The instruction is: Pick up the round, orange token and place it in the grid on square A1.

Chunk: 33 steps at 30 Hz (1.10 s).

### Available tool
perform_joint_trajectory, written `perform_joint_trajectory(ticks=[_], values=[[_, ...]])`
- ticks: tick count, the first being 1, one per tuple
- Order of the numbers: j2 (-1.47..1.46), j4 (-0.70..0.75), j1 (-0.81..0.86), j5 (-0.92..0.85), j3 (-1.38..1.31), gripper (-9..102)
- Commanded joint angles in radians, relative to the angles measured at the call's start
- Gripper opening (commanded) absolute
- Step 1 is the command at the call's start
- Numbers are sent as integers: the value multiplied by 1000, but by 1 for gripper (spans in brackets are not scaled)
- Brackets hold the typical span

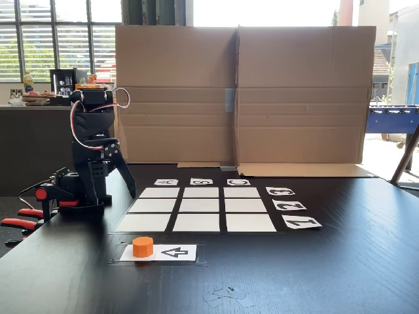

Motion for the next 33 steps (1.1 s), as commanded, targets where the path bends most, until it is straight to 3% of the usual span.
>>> perform_joint_trajectory(ticks=[1,33], values=[[-29,-11,-28,23,-60,32],[-428,-29,-87,123,-356,31]])
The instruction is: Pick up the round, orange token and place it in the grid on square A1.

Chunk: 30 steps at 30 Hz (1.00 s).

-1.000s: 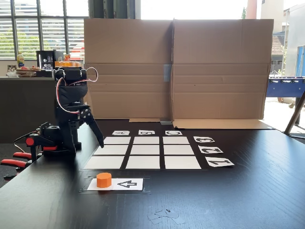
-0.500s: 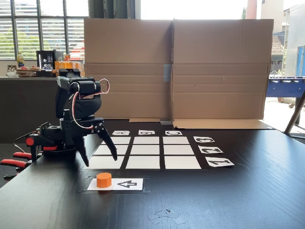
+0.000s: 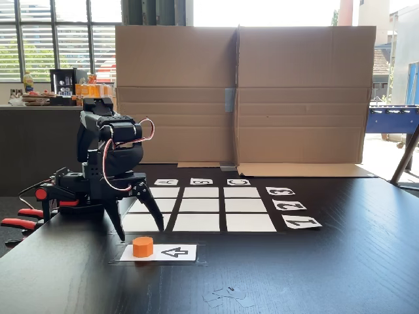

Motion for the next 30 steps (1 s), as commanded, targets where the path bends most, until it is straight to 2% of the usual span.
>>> perform_joint_trajectory(ticks=[1,30], values=[[-6,-5,-8,9,-52,31],[-109,-5,-25,12,-132,29]])
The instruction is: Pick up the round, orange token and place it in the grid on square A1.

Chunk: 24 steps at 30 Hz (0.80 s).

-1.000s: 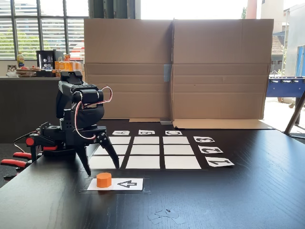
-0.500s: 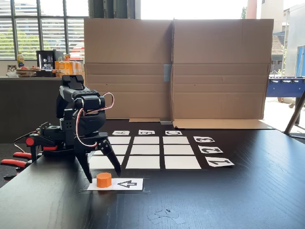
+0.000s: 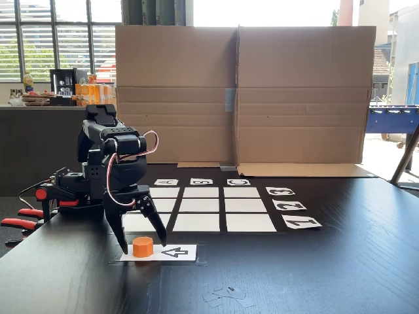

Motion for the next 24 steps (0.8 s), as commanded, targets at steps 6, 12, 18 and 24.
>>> perform_joint_trajectory(ticks=[6,12,18,24], values=[[-2,-6,-12,5,-34,27],[-6,-6,-17,3,-34,20],[-8,-6,-18,2,-37,15],[9,5,-18,2,-48,13]])
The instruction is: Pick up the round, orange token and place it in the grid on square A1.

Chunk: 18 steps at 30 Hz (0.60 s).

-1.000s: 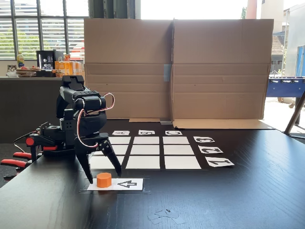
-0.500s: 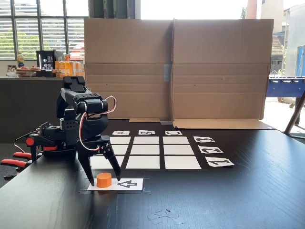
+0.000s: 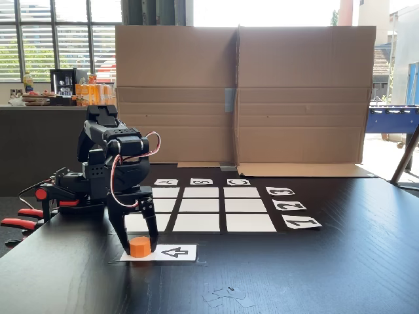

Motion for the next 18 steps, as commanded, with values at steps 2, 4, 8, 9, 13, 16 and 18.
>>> perform_joint_trajectory(ticks=[2,4,8,9,13,16,18], values=[[41,5,-11,2,-40,12],[64,6,-11,2,-40,11],[133,8,-5,2,-43,11],[155,11,0,2,-43,11],[250,29,17,0,-43,11],[333,48,40,-5,-35,11],[391,51,55,-6,-25,11]])
